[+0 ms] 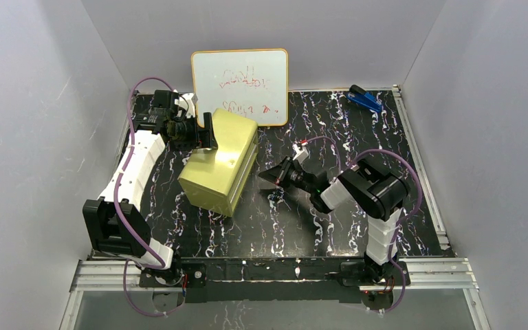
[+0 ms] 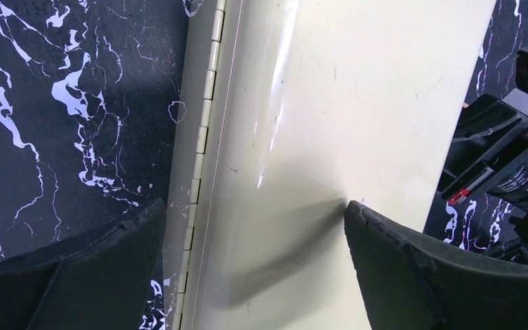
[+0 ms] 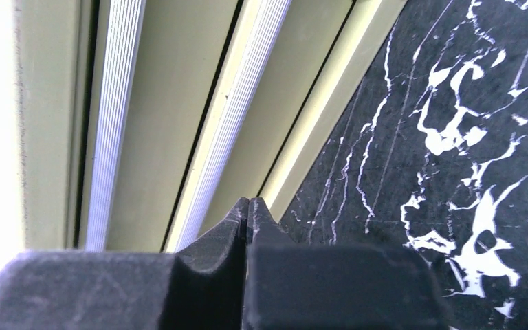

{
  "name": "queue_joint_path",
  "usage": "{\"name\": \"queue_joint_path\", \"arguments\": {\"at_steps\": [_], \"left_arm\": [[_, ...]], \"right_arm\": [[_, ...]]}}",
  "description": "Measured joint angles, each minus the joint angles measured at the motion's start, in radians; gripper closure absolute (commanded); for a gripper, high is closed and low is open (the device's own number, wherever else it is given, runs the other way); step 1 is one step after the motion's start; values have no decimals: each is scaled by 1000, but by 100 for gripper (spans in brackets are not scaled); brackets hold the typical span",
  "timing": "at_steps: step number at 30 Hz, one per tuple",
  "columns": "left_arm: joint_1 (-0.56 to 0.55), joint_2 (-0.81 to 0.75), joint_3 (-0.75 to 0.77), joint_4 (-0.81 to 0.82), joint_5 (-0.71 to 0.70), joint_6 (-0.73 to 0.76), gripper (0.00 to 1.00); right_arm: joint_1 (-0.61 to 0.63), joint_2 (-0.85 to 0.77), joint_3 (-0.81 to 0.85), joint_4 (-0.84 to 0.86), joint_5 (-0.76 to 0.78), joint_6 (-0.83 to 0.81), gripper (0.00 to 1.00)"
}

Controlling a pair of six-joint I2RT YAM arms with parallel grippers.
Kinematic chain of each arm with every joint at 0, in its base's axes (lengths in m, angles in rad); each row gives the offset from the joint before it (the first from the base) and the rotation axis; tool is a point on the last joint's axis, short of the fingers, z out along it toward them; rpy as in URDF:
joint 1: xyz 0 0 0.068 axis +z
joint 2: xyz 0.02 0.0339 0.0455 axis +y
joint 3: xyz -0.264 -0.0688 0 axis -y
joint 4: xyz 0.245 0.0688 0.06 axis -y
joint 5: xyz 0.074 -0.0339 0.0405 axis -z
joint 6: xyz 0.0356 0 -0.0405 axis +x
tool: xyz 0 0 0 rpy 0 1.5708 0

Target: Organize the makeup

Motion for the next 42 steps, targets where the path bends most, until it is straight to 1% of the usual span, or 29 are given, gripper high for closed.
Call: {"name": "queue_joint_path", "arguments": {"at_steps": [1,2,5,7,12,15,18,21,26,29,36,42], "left_arm": [[0,0,0,0,0,0,2],[0,0,0,0,0,0,1],[0,0,0,0,0,0,2],[0,0,0,0,0,0,2],[0,1,0,0,0,0,2],[0,1,0,0,0,0,2],[0,1,0,0,0,0,2],[0,3,0,0,1,0,2],[0,8,2,3,9,-1,2],[-1,11,2,7,12,-2,2],[-2,13,4,8,13,-3,2],[-3,14,4,8,13,-3,2]], "right_arm": [[0,-3,2,-3,-4,-5,69],[0,-3,4,-4,-11,-8,67],[0,11,25,2,-39,-3,67],[0,48,54,43,-58,23,67],[0,217,138,193,-86,126,67],[0,303,178,233,-97,178,67],[0,349,215,248,-106,211,63],[0,361,248,264,-113,233,54],[0,367,257,254,-128,235,48],[-2,367,251,259,-132,235,47],[-2,333,169,290,-145,237,48],[-1,326,156,293,-150,237,49]]}}
